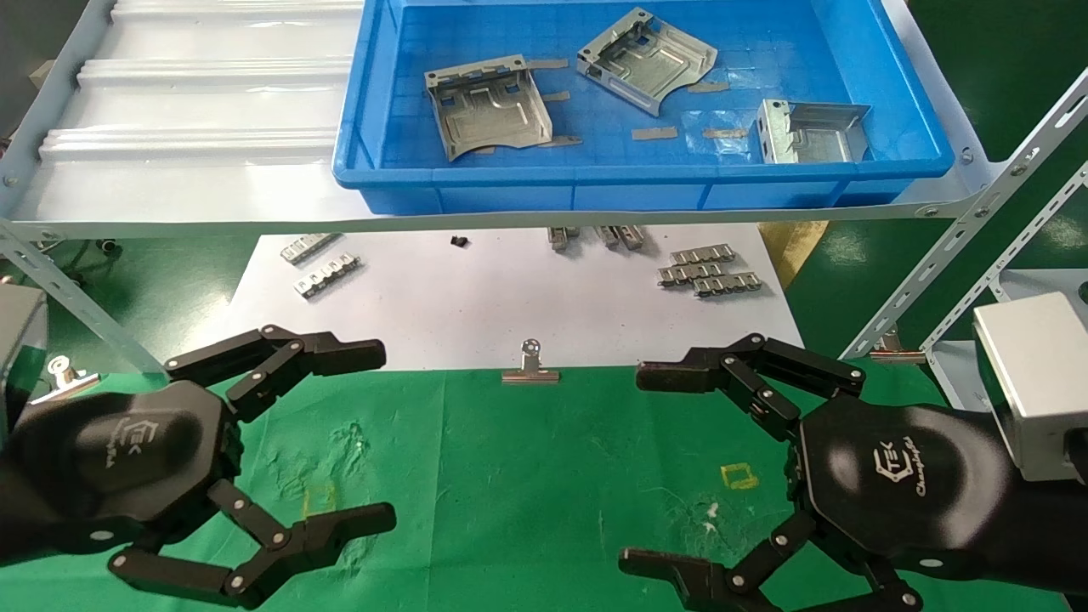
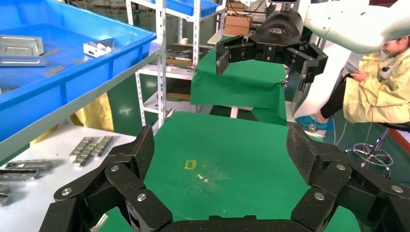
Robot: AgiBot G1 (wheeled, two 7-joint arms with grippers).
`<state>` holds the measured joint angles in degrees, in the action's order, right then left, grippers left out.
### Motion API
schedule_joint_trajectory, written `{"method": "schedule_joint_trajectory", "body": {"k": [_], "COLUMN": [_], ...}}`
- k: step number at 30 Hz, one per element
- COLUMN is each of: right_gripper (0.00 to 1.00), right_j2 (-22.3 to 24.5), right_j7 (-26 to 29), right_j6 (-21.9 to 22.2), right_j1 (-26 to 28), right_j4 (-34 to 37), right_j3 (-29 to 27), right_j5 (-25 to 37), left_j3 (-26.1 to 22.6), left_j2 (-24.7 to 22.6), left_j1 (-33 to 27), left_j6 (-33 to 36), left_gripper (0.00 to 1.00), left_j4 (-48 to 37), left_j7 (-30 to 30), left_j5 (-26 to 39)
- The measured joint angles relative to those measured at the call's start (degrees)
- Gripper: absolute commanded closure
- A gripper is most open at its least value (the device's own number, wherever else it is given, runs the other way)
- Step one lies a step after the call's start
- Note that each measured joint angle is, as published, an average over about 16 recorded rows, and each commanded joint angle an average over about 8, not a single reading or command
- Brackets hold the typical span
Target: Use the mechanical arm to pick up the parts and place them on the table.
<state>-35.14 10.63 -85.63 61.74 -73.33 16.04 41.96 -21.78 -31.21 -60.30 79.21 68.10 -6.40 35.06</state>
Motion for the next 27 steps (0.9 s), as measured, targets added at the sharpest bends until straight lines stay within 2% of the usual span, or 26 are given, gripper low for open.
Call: {"method": "schedule_joint_trajectory", "body": {"k": [27], "right_gripper": [0.0], "right_j2": [0.0], "right_j7": [0.0], "right_j6": [0.0], "right_j1": [0.0], "right_j4": [0.0], "right_j3": [0.0], "right_j5": [0.0], "left_j3": [0.0], "left_j2": [0.0], "left_j1": [0.0], "left_j6": [0.0], "left_gripper": [0.0], "left_j4": [0.0], "left_j7": [0.0], "left_j5": [0.0]}}
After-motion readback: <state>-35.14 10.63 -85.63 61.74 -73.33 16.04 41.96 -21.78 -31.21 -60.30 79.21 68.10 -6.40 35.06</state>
